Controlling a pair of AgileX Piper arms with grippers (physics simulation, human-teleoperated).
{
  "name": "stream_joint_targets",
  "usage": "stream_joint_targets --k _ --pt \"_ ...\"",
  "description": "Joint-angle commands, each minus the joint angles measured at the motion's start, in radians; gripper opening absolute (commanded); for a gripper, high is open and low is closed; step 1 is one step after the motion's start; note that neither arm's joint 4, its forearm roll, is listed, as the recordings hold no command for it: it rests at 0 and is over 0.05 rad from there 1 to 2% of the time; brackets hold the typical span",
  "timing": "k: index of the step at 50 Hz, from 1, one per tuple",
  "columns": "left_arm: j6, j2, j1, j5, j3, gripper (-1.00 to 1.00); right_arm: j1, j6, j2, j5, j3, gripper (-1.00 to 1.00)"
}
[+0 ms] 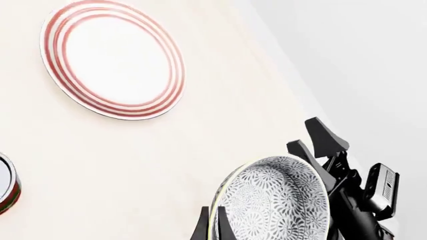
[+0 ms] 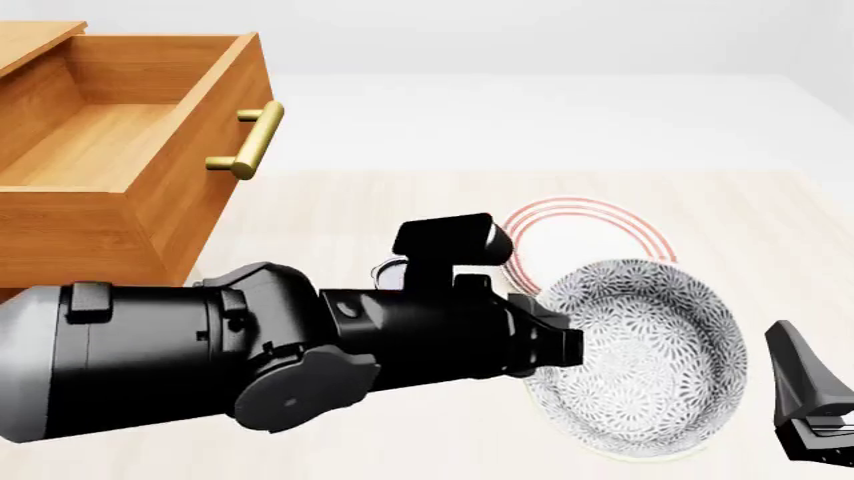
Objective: Put the bowl in the top drawer of the cabinet.
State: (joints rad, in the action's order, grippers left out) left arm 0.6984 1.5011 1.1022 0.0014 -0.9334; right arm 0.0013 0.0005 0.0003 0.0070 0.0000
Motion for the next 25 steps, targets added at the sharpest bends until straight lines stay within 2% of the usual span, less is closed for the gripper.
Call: stream_joint_targets --k 1,25 --pt "-0.029 -0.059 -0.023 0.054 -0.023 -1.00 0.000 0.000 0.000 0.000 0.000 1.00" --pt "-0.090 -0.148 -0.101 0.184 -0.098 -1.00 0.000 0.000 0.000 0.000 0.000 1.00"
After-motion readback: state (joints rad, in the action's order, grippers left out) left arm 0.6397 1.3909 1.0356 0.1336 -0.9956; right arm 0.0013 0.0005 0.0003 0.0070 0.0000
